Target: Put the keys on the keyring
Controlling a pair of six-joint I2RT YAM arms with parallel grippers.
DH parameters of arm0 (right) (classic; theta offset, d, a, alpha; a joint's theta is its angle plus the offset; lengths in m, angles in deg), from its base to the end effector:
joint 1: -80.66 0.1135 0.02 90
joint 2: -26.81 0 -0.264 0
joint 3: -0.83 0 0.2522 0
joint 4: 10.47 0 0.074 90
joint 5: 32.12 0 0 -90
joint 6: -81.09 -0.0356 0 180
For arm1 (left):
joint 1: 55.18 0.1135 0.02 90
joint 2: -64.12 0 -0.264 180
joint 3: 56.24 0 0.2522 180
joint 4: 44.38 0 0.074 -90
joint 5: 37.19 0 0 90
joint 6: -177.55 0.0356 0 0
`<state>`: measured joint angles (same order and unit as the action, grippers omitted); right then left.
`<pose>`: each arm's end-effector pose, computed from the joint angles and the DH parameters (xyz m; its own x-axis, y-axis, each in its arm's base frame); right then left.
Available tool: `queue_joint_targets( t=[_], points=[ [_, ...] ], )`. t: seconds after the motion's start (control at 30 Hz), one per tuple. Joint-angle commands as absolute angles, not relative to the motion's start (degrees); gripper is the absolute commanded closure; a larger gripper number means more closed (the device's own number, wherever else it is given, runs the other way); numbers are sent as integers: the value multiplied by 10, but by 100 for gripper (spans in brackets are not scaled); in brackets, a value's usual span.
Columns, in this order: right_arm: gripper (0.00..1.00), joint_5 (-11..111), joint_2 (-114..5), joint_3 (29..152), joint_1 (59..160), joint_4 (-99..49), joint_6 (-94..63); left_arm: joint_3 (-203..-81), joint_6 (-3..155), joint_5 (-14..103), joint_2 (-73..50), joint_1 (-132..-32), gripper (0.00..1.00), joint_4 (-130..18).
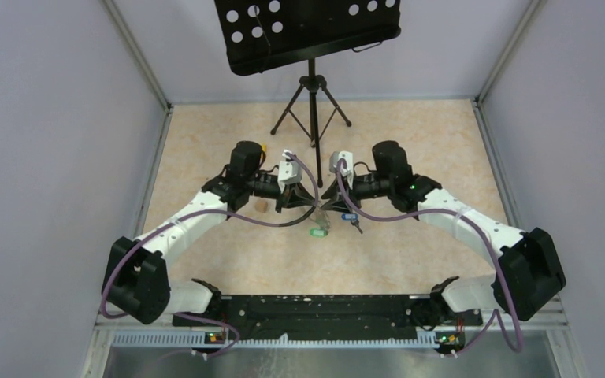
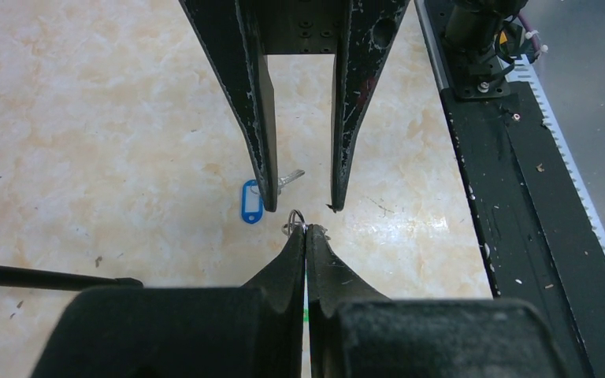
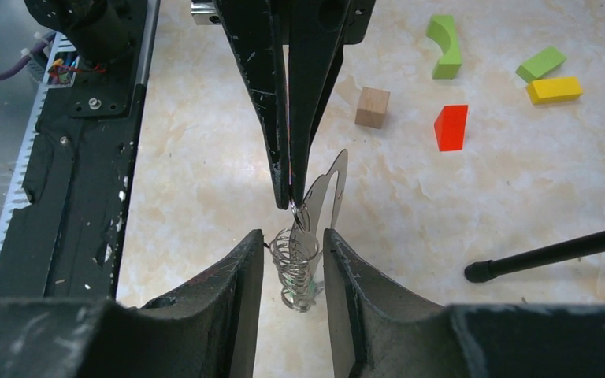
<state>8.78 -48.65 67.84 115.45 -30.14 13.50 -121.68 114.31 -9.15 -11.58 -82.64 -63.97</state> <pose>0.2220 0.1870 0.2861 -0.0067 -0.3086 -0.9512 -0.9991 0.0429 -0.0069 0.2354 -0.1578 0.2792 0.0091 0.2338 -0.9722 0.9989 -0.0461 -0.0017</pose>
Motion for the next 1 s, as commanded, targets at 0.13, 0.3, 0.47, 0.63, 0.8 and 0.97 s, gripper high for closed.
queue_joint_targets(
  t=[0.13, 0.3, 0.47, 0.63, 0.8, 0.97],
  points=[
    [71, 88, -500, 700, 1174, -299, 150, -1237, 1136, -120, -105, -829, 100, -622],
    [76, 96, -504, 703, 1177, -295, 146, -1232, 1138, -124, -106, -829, 100, -622],
    [80, 99, -504, 706, 1179, -295, 143, -1228, 1140, -131, -109, -829, 100, -619],
    [81, 100, -502, 708, 1179, -294, 143, -1224, 1141, -137, -115, -829, 100, -619],
    [81, 103, -501, 712, 1182, -299, 146, -1221, 1142, -142, -119, -829, 100, -619],
    [81, 104, -499, 715, 1184, -302, 147, -1217, 1144, -145, -122, -829, 100, -619]
  ],
)
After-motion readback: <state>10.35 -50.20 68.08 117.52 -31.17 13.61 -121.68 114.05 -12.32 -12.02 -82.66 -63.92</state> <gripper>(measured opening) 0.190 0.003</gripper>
